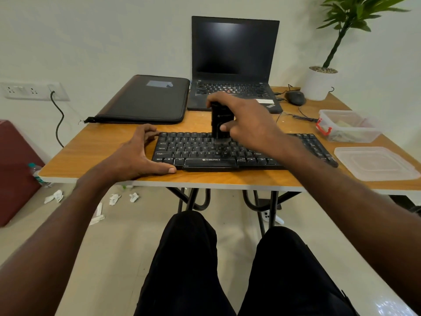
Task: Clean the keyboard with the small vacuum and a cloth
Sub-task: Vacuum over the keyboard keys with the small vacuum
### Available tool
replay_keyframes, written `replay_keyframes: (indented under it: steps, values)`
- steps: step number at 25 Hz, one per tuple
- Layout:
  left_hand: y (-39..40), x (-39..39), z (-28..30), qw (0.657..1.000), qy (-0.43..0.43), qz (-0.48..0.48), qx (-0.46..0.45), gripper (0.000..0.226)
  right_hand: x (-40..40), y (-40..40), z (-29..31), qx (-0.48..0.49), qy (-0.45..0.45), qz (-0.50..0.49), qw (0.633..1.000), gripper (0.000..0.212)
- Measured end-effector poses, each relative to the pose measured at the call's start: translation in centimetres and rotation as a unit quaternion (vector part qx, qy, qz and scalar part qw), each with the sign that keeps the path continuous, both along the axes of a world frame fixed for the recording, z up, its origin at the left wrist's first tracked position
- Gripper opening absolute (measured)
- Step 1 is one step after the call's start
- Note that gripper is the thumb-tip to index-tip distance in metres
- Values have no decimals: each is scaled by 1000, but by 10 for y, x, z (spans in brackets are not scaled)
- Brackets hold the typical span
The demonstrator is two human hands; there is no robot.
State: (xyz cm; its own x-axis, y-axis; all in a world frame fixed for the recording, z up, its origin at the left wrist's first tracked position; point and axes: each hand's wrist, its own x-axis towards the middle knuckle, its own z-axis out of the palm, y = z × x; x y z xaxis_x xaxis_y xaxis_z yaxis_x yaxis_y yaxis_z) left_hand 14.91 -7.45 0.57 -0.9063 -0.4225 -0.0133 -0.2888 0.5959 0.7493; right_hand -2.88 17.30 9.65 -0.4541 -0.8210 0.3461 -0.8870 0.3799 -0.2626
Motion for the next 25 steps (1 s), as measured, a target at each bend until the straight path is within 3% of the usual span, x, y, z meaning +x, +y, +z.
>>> replay_keyframes:
  steps: [3,6,7,9,11,13,15,17,19,22,25]
  values:
    - [1,0,0,1000,1,-4,7,146,-4,10,-8,41,-8,39,998,70]
    - [1,1,3,1000,-6,-2,6,146,-19,21,4,118,115,-36,986,65]
    - [1,1,4,1000,-13,-2,2,147,-18,20,6,93,119,-45,987,66]
    - [5,1,6,1000,-20,-4,-8,147,-9,13,-2,-8,31,-11,999,73]
    - [18,-3,8,998,17,25,-52,133,-3,9,-14,-59,-26,25,998,76]
    - [43,-16,8,981,104,84,-143,101,-10,13,-25,-67,-39,28,997,77]
    - [74,-38,11,949,180,113,-231,65,-22,20,-28,-94,-83,-2,992,77]
    - [100,-61,15,934,197,109,-276,44,-31,28,-29,-138,-133,-45,980,72]
    - [115,-74,10,926,176,105,-318,39,-30,31,-31,-186,-145,-59,970,63]
    - [118,-75,-2,914,140,125,-359,41,-11,22,-36,-230,-154,6,961,61]
    - [120,-74,-4,911,117,135,-371,43,-6,16,-42,-153,-57,27,986,70]
